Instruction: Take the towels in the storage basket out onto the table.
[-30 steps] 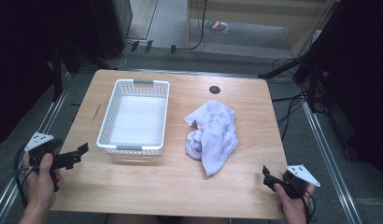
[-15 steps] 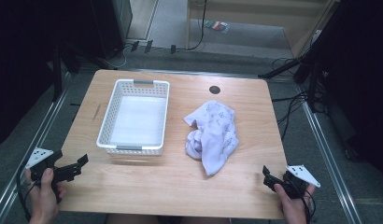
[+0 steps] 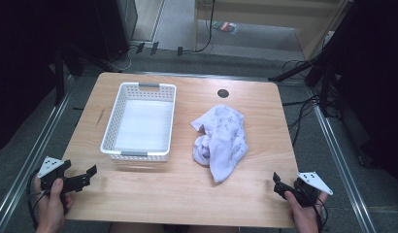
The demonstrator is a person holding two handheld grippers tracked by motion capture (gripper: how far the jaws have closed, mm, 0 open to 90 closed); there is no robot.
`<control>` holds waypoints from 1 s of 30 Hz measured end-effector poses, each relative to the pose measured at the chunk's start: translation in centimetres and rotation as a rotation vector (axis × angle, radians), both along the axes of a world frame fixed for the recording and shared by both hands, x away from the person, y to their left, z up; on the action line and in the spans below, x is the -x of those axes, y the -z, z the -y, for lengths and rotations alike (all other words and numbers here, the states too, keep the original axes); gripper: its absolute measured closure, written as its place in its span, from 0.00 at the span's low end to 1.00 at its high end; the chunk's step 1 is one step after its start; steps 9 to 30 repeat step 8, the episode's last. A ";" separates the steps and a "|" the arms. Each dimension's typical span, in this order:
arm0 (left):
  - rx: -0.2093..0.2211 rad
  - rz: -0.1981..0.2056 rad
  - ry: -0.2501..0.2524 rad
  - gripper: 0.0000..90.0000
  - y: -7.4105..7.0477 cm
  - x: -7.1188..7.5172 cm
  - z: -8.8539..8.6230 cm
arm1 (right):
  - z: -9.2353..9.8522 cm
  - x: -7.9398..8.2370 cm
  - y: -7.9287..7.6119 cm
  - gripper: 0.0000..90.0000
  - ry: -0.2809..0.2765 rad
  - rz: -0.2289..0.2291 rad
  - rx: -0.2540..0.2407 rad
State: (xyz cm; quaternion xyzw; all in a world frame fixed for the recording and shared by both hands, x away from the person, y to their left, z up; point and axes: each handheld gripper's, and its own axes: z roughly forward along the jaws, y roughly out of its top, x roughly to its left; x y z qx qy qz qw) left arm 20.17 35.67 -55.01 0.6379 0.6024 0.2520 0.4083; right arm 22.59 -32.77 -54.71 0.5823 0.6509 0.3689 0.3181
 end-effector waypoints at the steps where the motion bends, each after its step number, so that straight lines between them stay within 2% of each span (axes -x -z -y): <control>1: 0.000 0.000 0.002 0.00 0.0 0.1 0.0 | 0.0 0.0 0.0 0.10 0.000 0.000 0.000; 8: -0.053 -0.004 -0.004 0.00 0.3 0.0 0.7 | 0.0 0.0 0.0 0.10 0.003 -0.002 0.003; 30: -0.053 -0.004 -0.004 0.00 0.3 0.0 0.7 | 0.0 0.0 0.0 0.10 0.003 -0.002 0.003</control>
